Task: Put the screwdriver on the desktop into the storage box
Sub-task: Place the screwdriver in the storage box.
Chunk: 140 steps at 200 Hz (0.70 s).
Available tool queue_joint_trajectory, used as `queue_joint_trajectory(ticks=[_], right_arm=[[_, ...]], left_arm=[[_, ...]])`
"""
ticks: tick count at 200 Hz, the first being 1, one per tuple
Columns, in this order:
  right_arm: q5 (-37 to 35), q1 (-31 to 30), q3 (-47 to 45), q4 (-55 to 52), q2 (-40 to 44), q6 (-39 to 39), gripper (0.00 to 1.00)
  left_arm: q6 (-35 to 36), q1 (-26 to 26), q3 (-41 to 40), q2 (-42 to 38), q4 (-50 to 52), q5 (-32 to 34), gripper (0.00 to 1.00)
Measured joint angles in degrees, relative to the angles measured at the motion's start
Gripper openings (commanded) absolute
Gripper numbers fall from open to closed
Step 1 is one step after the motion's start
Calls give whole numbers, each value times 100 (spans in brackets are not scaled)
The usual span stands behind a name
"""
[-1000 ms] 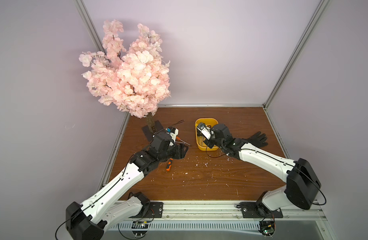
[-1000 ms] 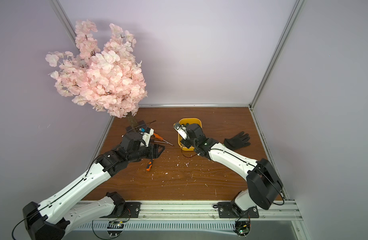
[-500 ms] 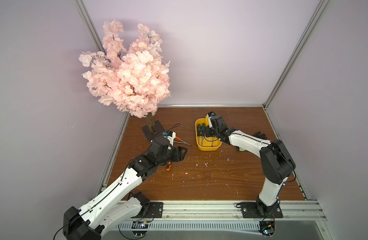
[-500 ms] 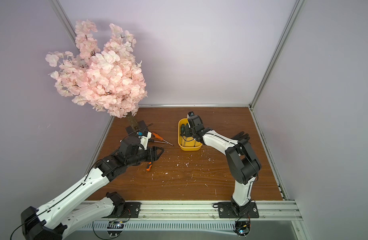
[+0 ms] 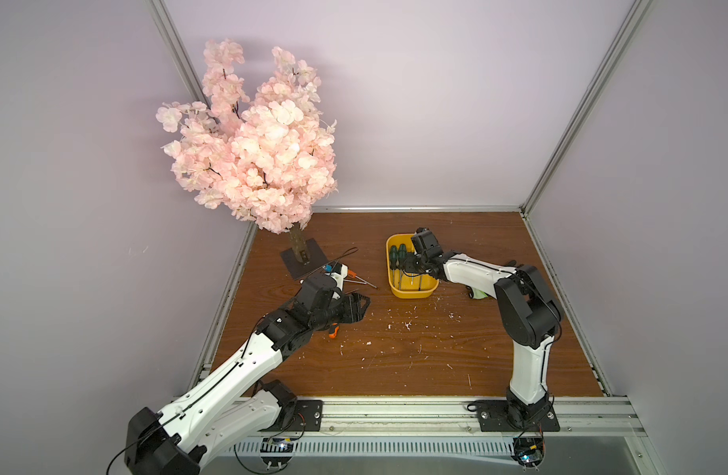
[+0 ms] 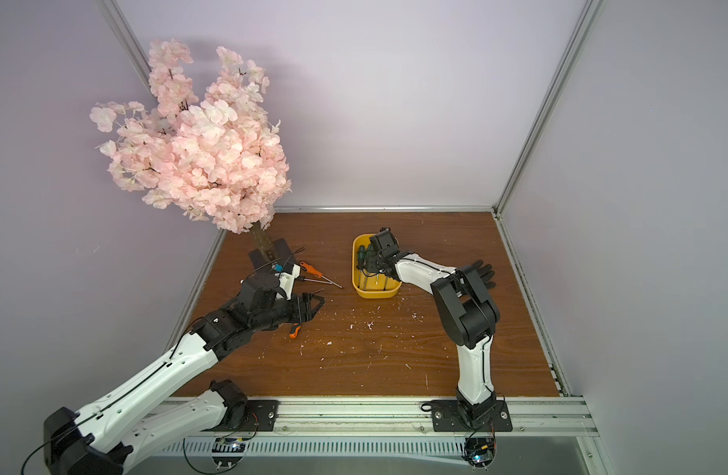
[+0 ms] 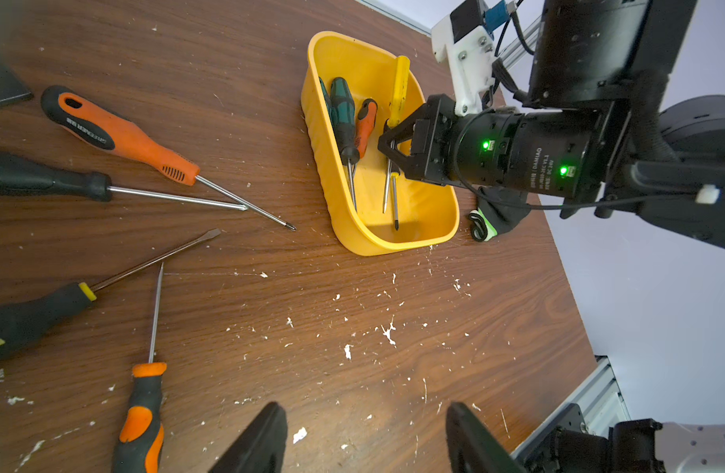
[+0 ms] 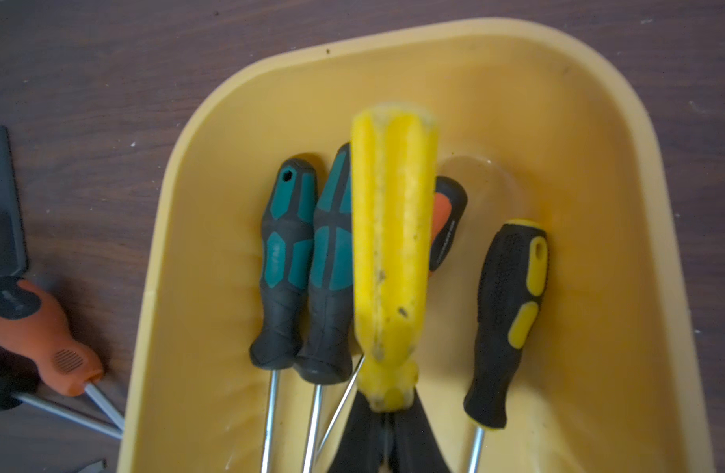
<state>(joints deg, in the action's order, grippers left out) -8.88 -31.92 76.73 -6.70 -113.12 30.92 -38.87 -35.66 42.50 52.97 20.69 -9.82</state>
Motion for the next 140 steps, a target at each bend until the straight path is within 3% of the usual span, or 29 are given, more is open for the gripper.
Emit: queue_joint_trajectory(ticks=[83, 121, 140], right_arm=[[-131, 92, 2, -98, -63, 258, 10], [-129, 94, 2, -94, -63, 310, 29], [-127, 94, 2, -92, -63, 313, 30]], left_arm=[[0, 0, -46, 0, 0, 4, 66], [0, 0, -46, 0, 2, 26, 67], [-2, 0, -46, 0, 4, 66, 67]])
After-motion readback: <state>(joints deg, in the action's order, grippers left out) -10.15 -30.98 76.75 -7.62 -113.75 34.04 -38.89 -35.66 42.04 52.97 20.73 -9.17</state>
